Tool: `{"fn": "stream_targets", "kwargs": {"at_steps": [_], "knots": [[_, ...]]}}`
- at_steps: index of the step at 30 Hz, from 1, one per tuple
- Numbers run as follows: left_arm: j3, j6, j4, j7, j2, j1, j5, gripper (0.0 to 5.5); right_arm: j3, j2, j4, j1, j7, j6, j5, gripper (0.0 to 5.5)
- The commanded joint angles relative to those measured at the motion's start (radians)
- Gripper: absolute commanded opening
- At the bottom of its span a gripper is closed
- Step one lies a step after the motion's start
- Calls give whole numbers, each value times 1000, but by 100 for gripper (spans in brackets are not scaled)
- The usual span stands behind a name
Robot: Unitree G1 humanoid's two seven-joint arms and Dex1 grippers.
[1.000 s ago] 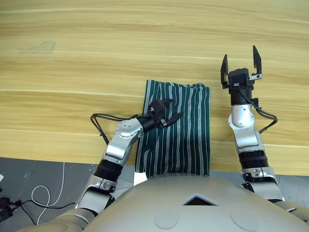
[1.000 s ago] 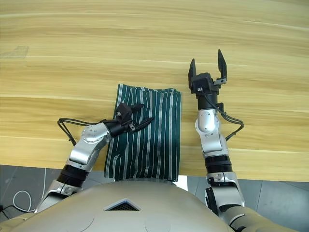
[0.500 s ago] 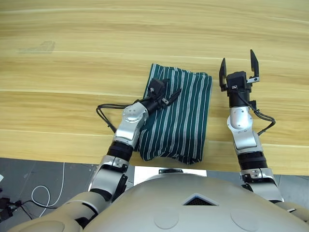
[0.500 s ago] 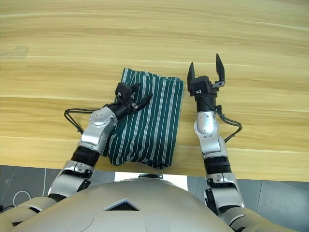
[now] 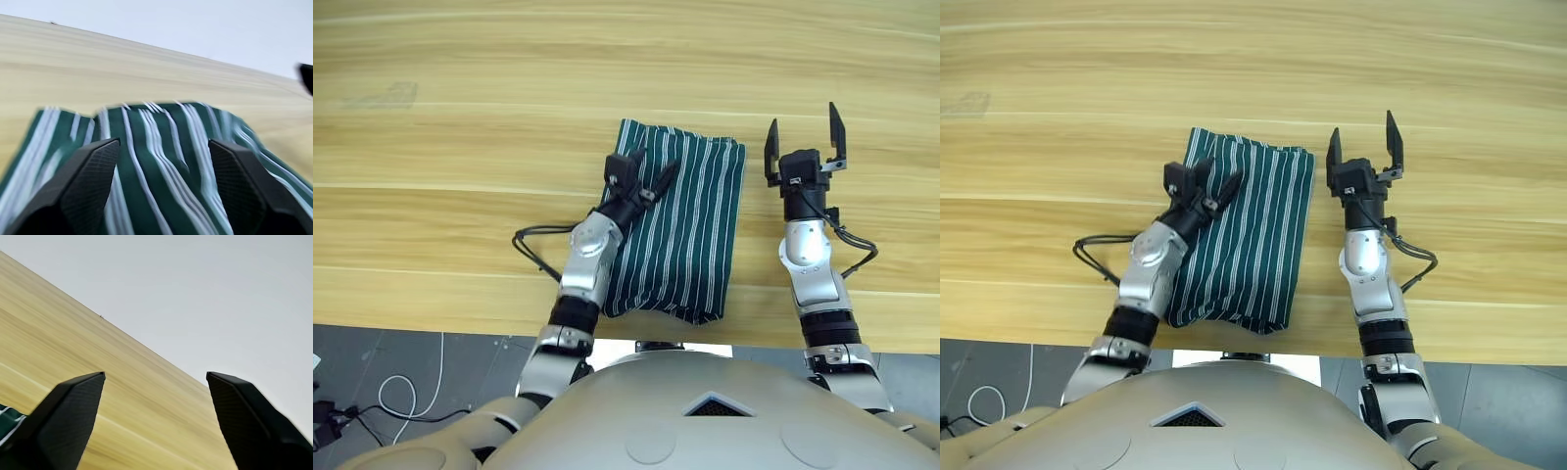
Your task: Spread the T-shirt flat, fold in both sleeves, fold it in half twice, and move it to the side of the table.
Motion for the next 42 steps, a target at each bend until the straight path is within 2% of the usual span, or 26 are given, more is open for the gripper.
{"fn": "stream_targets", "kwargs": {"at_steps": [1,3,5,8,11,16,21,24,28,32,35,42], "knots": [[133,-38,-442,-102,201,53,-89,335,-13,-231,-14,81,-30,-124,-180,384],[199,-137,-453,-129,309,63,-5,335,-5,-352,-3,156,-14,-214,-230,384],[232,-332,-307,-127,474,89,226,335,-23,-451,13,236,-4,-276,-246,384],[236,-480,-21,68,745,99,659,335,-61,-550,49,307,-14,-343,-229,384],[165,-512,80,225,867,78,912,335,-43,-604,99,317,-15,-405,-249,384],[64,-636,7,214,1008,168,1048,335,39,-715,172,246,26,-611,-307,384],[54,-744,-240,119,1151,291,904,335,109,-784,72,275,137,-749,-295,384],[7,-755,-368,37,1157,309,799,335,143,-801,13,252,220,-796,-255,384],[-73,-753,-371,-53,1127,261,722,335,192,-792,-55,212,318,-817,-192,384],[-169,-764,-277,-125,1054,141,677,335,252,-741,-34,138,391,-827,-176,384],[-226,-777,-115,-156,983,25,680,335,271,-706,-12,117,411,-831,-171,384],[-301,-847,83,-172,919,-107,700,335,299,-653,0,130,439,-844,-173,384]]}}
